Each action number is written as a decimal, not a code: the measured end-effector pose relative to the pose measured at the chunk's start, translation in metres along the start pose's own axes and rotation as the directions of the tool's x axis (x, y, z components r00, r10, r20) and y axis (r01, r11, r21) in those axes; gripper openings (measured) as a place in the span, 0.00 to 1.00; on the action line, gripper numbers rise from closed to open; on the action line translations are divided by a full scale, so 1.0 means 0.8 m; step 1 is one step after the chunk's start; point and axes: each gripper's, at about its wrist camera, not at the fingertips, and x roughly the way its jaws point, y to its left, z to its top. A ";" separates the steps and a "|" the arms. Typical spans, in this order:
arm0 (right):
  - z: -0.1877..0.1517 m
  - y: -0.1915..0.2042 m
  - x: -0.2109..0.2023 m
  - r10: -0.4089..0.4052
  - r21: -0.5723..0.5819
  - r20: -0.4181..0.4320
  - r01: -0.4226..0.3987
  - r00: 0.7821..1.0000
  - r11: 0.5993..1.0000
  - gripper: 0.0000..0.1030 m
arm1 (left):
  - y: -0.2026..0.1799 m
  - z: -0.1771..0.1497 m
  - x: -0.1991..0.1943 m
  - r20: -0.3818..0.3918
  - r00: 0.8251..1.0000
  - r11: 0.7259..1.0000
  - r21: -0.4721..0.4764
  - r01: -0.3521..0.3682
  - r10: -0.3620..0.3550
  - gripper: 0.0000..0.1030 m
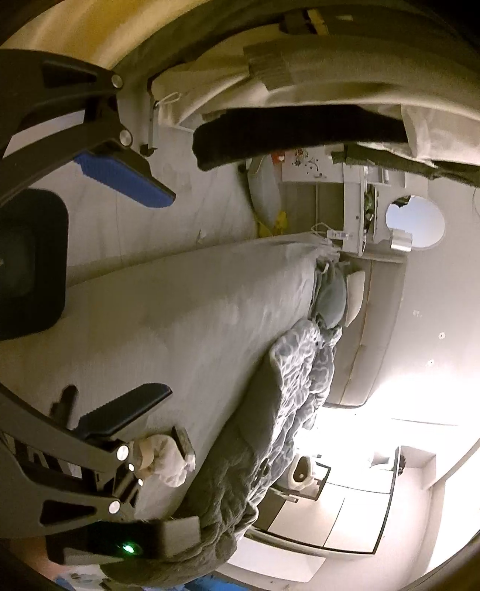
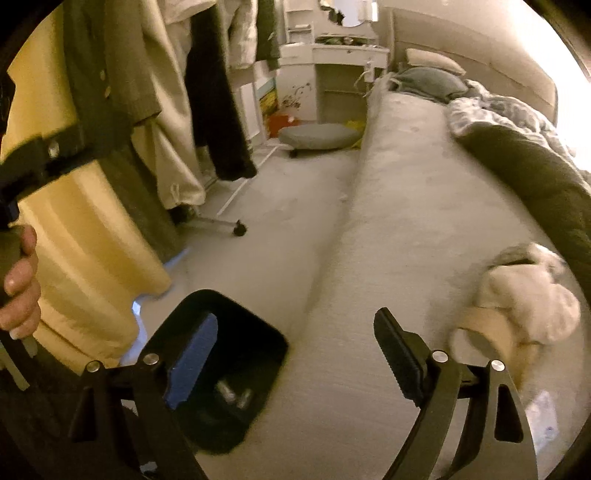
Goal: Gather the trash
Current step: 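Grasp the blue-and-white diaper pack with the right tool while the left tool approaches the black curved piece, then close the left tool on the black curved piece while the right tool holds the diaper pack, then drop the black piece into the bin with the left tool while the right tool carries the diaper pack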
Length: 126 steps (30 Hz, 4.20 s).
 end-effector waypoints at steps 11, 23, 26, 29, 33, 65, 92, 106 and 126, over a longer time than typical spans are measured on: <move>-0.018 -0.050 -0.037 -0.063 0.044 0.040 0.061 0.997 0.997 0.86 | -0.054 -0.012 0.019 -0.029 0.998 0.998 0.041 0.049 -0.048 0.95; -0.045 -0.117 -0.062 -0.182 0.060 0.008 0.181 0.983 0.982 0.89 | -0.095 -0.023 0.039 -0.078 0.994 0.993 0.073 0.089 -0.083 0.95; -0.053 -0.134 -0.062 -0.189 0.072 -0.025 0.190 0.982 0.979 0.90 | -0.105 -0.029 0.043 -0.097 0.991 0.991 0.083 0.102 -0.093 0.95; -0.059 -0.146 -0.059 -0.200 0.072 -0.053 0.204 0.978 0.976 0.91 | -0.117 -0.034 0.049 -0.118 0.988 0.989 0.096 0.115 -0.103 0.95; -0.070 -0.159 -0.057 -0.211 0.073 -0.080 0.217 0.974 0.974 0.91 | -0.130 -0.040 0.055 -0.144 0.982 0.984 0.107 0.140 -0.124 0.95; -0.116 -0.239 -0.095 -0.111 0.243 -0.046 0.119 0.993 0.963 0.71 | -0.264 -0.107 0.097 -0.394 0.878 0.903 0.212 0.375 -0.272 0.95; -0.132 -0.267 -0.131 -0.154 0.329 0.021 0.139 0.988 0.934 0.71 | -0.307 -0.136 0.123 -0.413 0.891 0.960 0.117 0.256 -0.188 0.67; -0.100 -0.240 -0.134 -0.141 0.305 0.069 0.114 0.988 0.946 0.71 | -0.289 -0.122 0.107 -0.371 0.907 0.959 0.117 0.258 -0.199 0.49; -0.008 -0.139 -0.083 -0.033 0.191 0.104 0.013 0.994 0.981 0.71 | -0.155 -0.108 0.099 -0.383 0.922 0.991 0.084 0.100 -0.061 0.50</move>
